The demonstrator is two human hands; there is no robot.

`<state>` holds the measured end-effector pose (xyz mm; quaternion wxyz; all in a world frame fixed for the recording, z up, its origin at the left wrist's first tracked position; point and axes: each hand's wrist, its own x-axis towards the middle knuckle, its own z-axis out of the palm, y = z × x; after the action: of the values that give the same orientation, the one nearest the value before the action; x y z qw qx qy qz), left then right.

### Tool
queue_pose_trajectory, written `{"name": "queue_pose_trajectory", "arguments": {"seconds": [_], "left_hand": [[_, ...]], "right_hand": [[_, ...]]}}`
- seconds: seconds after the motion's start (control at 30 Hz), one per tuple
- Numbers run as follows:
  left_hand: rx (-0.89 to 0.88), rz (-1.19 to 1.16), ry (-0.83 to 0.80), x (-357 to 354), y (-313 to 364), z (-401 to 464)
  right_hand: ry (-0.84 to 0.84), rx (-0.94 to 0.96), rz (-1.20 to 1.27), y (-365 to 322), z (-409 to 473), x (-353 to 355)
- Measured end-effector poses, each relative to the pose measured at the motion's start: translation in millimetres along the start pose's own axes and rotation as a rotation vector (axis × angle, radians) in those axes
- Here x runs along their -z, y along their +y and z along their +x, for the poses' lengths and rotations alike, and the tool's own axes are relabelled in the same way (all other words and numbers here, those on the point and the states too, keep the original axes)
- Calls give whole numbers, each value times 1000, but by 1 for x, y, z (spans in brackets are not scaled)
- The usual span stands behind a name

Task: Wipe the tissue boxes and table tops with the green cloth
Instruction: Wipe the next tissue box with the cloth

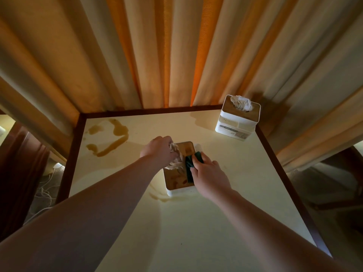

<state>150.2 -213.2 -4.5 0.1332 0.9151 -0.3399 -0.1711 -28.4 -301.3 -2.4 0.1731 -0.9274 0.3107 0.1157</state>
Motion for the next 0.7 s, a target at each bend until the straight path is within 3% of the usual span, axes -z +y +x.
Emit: {"name": "queue_pose_trajectory", "arguments": {"seconds": [0.23, 0.47, 0.6, 0.7], "left_hand": [[-26, 17, 19, -1, 1, -1], [-182, 119, 214, 3, 4, -11], [-313, 127, 126, 12, 19, -3], [-423, 182, -39, 18, 37, 10]], "right_hand": [[0, 6, 32, 14, -32, -13], [74, 22, 182, 27, -40, -18], [110, 18, 276, 29, -46, -20], [108, 32, 292, 27, -50, -20]]}}
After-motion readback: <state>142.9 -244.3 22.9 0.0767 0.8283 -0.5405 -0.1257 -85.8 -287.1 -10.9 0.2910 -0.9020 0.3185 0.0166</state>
